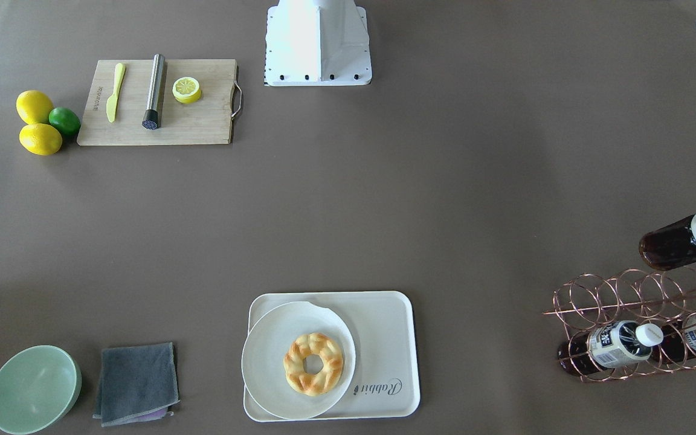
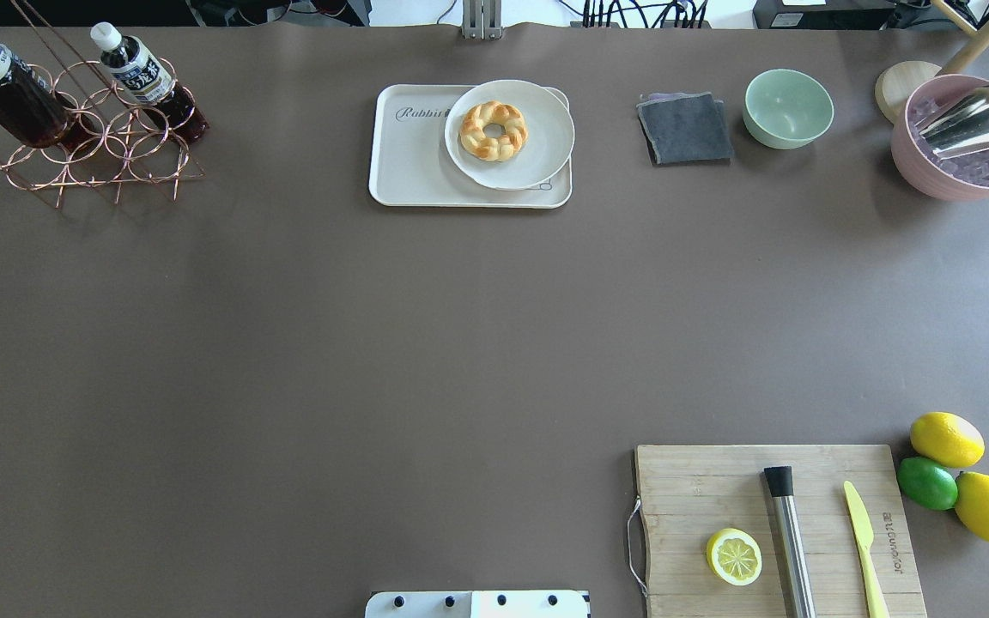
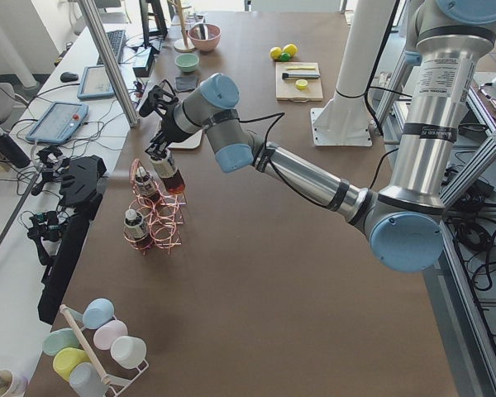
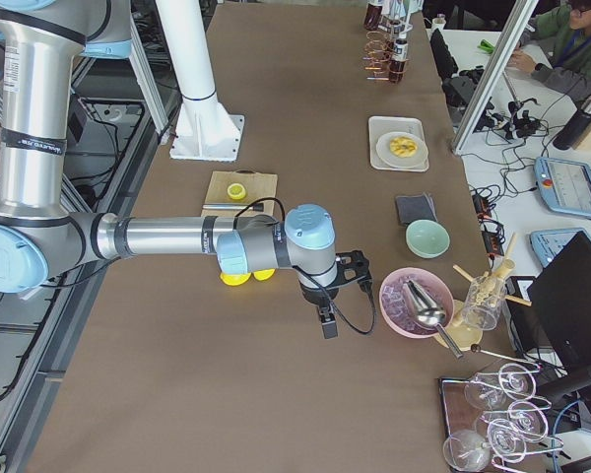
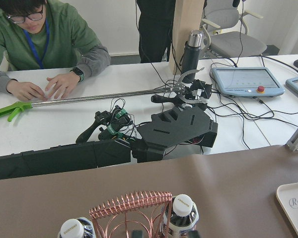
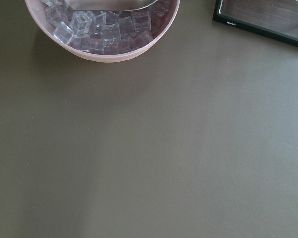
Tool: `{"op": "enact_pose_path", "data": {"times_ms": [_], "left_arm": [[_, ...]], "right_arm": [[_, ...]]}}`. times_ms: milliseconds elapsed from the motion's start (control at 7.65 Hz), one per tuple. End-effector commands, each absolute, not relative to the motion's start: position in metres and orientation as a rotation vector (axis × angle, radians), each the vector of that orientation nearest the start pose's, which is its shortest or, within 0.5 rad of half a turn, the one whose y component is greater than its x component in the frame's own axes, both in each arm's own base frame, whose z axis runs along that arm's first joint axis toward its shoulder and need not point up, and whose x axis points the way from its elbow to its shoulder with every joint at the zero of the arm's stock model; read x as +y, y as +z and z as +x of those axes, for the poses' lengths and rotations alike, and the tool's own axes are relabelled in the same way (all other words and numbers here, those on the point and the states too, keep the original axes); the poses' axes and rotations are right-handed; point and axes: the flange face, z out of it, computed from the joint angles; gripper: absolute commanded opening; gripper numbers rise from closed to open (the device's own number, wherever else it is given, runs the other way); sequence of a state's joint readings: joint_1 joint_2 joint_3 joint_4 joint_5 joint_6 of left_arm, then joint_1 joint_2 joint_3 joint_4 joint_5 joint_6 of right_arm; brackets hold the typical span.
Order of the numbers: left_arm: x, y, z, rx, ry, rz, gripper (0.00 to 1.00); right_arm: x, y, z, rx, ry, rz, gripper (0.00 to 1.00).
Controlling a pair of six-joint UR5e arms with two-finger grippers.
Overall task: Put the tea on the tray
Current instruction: 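Reach the left gripper into the copper rack and grasp a tea bottle, then lift the tea bottle out of the rack with the left gripper toward the tray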
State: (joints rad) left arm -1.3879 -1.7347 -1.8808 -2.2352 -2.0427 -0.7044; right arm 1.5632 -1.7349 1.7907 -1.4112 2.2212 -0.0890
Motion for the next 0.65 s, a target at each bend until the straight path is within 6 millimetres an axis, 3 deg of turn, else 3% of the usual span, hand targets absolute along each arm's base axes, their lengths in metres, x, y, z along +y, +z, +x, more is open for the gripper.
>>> {"op": "enact_pose_path", "data": {"times_ms": [0,261,523], "left_arm": [[-0.535,0.316,0.047,0.862,-0.251,0.818,0.0],[-0.528,0.275,0.101,0.885,-0.265,0.81,0.0],[-0.512,0.2,0.189,0.989,-0.133,0.803,0.0]], "right_arm": [[-0.437,0.616,0.07,-0.639,-0.163,0.235,1.0],[-0.437,0.615,0.07,-0.639,-0.161,0.236,1.0],[-0.437,0.616,0.07,-0.64,-0.16,0.233,1.0]]}}
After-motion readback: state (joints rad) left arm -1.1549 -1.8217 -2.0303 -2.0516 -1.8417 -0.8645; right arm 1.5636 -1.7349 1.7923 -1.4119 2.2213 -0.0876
